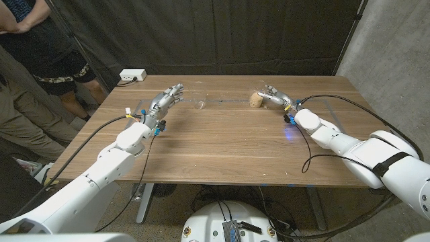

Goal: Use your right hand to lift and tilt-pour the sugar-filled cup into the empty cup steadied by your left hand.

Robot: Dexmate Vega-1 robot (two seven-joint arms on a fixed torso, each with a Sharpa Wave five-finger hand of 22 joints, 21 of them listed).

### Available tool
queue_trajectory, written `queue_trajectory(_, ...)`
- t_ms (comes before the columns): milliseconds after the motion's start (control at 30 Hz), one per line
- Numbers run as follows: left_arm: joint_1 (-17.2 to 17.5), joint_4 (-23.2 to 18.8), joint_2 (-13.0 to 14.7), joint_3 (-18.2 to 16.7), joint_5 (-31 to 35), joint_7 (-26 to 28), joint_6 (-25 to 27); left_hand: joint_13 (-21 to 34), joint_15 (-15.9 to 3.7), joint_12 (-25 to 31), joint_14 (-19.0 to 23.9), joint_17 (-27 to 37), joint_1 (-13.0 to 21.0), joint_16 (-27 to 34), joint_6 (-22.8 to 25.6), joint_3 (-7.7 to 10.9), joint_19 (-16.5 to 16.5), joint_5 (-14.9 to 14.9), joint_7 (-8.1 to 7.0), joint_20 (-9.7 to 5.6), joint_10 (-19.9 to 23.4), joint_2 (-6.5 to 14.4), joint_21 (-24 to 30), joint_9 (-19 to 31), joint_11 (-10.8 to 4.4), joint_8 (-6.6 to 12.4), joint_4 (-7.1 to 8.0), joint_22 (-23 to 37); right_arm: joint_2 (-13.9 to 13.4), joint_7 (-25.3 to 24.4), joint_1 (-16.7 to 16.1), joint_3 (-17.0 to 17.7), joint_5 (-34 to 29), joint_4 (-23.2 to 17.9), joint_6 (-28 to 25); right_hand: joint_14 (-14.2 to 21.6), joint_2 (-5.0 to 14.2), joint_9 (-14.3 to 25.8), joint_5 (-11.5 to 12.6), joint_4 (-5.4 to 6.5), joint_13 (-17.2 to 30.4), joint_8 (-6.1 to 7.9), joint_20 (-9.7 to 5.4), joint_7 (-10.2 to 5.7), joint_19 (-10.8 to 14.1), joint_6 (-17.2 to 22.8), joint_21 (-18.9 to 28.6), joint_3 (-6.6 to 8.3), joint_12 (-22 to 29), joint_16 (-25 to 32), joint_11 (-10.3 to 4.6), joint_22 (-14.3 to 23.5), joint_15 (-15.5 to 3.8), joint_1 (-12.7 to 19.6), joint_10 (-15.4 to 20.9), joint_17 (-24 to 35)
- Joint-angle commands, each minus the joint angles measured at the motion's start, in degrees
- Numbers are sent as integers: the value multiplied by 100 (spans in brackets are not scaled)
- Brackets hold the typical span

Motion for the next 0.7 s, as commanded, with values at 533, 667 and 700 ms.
queue_trajectory(533,-190,283,-85,38,-35,-246,-69,-4,-538,-26,53,20,-17,-9,47,29,53,9,5,6,43,-18,-32,35,4,-38,3,24,28,-20,-285,151,212,-505,48,57,60,5,55,-44,-4,33,44,-9,32,-34,32,-9,52,44,47,11,-82,116,-5,9)
queue_trajectory(667,-178,278,-101,41,-24,-236,-95,-4,-538,-27,53,20,-19,-10,47,34,53,9,13,2,46,-19,-36,36,-1,-44,1,24,23,-23,-334,190,226,-572,50,85,76,5,62,-46,-4,44,43,-21,37,-15,35,-3,56,54,40,11,-90,128,-6,9)
queue_trajectory(700,-170,270,-102,41,-21,-229,-96,-4,-542,-27,53,20,-20,-10,50,35,54,9,14,4,48,-19,-36,36,-1,-44,1,25,24,-23,-336,188,217,-570,61,89,78,5,63,-47,-4,45,43,-22,39,-13,35,-3,57,55,38,11,-94,130,-2,9)
